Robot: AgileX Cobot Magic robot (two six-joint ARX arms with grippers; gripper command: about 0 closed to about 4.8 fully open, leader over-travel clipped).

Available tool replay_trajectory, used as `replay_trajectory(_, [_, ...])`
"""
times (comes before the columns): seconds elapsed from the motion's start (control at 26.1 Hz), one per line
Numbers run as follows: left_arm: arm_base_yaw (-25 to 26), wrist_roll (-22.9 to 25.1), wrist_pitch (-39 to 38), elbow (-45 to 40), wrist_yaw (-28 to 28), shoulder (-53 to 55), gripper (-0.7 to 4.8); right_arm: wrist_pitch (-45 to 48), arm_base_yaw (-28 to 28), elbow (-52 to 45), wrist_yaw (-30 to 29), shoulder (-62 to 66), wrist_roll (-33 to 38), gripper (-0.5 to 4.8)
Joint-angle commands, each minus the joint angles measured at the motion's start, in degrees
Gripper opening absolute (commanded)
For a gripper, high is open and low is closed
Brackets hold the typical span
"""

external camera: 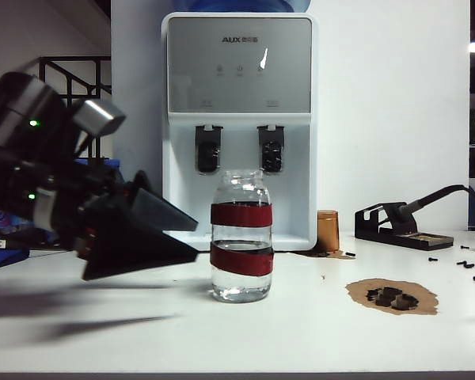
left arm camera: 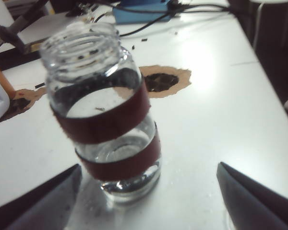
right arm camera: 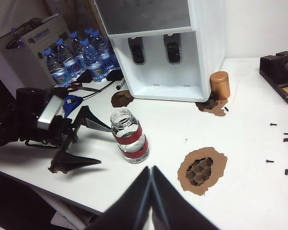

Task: Pick up the water bottle with two loops of red belts, then reach the front water dispenser and gently press the gray-black baffle horizontally to get a little water.

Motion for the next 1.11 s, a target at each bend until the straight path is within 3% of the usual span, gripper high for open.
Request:
replay_trajectory(0.04, [-0.79,-1.29,1.97,0.96,-1.6,1.6,4.79,0.96,0.11,0.24,0.26,0.59,-0.55,-0.03])
replay_trajectory(0.15, [-1.92,-4.87,4.68,3.85,-6.54,4.87,4.79,1.01,0.11,0.24,0.28,0.63,-0.7,-0.03])
replay_trajectory(0.31, [-1.73,-8.57,4.66,8.52,-6.4,9.22,4.79,1.03,0.11,0.24,1.79,0.61,-1.16,-0.02])
replay_trajectory(0.61, [-2.16,-9.42,3.98,9.31,-3.13,9.88,4.79,1.01,0.11,0.24,1.75,0.63,-1.2,-0.02])
replay_trajectory(1.11, [-6.03,-9.4,5.77,9.6,-7.89,10.03,4.79,1.01,0.11,0.24,1.73,0.63,-1.2,-0.02])
